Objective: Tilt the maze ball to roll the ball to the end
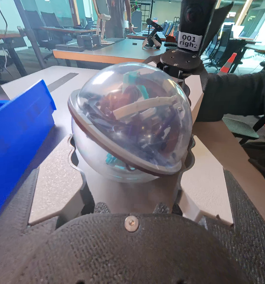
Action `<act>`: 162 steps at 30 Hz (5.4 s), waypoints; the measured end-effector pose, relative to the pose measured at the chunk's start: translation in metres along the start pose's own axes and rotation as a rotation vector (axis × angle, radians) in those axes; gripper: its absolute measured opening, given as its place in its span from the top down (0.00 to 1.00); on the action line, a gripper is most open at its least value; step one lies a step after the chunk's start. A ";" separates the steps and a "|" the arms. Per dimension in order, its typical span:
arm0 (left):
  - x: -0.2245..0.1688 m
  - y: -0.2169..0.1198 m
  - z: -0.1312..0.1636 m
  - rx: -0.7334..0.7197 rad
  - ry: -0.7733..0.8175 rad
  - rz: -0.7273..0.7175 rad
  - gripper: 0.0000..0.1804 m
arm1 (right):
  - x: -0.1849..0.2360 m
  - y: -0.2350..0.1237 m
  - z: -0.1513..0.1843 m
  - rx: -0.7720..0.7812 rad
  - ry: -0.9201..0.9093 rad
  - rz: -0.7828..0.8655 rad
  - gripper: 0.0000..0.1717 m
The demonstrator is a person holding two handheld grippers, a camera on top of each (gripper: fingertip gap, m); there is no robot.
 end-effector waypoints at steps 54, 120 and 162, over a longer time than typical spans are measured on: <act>-0.025 0.007 -0.005 0.050 -0.042 -0.163 0.19 | 0.006 -0.001 -0.004 0.105 0.065 -0.007 0.17; -0.018 0.001 0.016 0.028 0.049 0.035 0.14 | 0.019 -0.010 -0.009 0.119 -0.158 0.046 0.19; -0.018 0.008 0.024 0.120 0.113 0.065 0.19 | 0.020 -0.008 0.004 0.038 -0.171 0.069 0.19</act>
Point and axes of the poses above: each gripper's, where its closed fingertips meet, y out along the fingers, z out of its underside, x = y × z across the jaws, the point moved 6 cm from there along -y, back along the fingers, and after that the axes turned 9 degrees about -z, right-handed, at the moved point
